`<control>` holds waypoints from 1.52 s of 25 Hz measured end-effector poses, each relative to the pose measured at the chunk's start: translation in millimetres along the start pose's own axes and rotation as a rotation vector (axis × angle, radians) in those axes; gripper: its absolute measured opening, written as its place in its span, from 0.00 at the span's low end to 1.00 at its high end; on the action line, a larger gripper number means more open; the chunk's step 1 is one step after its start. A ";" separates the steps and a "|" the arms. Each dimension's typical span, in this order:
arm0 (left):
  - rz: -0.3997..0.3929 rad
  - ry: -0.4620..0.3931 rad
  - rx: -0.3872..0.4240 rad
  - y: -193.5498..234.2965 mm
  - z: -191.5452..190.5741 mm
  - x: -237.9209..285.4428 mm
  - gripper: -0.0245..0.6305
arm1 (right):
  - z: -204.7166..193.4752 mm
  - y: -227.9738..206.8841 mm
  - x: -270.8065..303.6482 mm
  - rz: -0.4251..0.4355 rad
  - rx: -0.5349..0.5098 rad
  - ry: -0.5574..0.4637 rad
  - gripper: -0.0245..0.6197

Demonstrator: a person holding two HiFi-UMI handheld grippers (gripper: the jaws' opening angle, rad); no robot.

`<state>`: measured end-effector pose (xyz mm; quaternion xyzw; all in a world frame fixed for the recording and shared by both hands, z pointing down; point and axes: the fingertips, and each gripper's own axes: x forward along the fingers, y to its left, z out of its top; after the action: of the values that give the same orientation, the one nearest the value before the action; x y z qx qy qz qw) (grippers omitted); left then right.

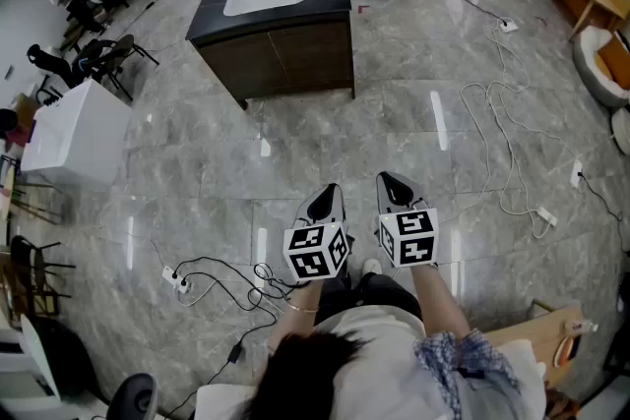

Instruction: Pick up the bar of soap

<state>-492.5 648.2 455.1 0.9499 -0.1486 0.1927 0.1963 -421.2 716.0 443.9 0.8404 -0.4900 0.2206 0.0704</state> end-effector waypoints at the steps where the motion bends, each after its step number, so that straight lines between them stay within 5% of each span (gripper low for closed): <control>1: 0.002 0.001 0.003 0.2 0.2 -0.6 0.05 | 0.4 0.8 -0.6 0.000 -0.001 0.000 0.06; 38: 0.085 0.015 0.004 -31.9 -10.3 18.9 0.05 | 4.2 -43.7 -12.2 0.081 -0.026 -0.033 0.09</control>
<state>-467.6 676.7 461.7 0.9416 -0.1871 0.2083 0.1872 -387.7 746.6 439.0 0.8223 -0.5277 0.2031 0.0644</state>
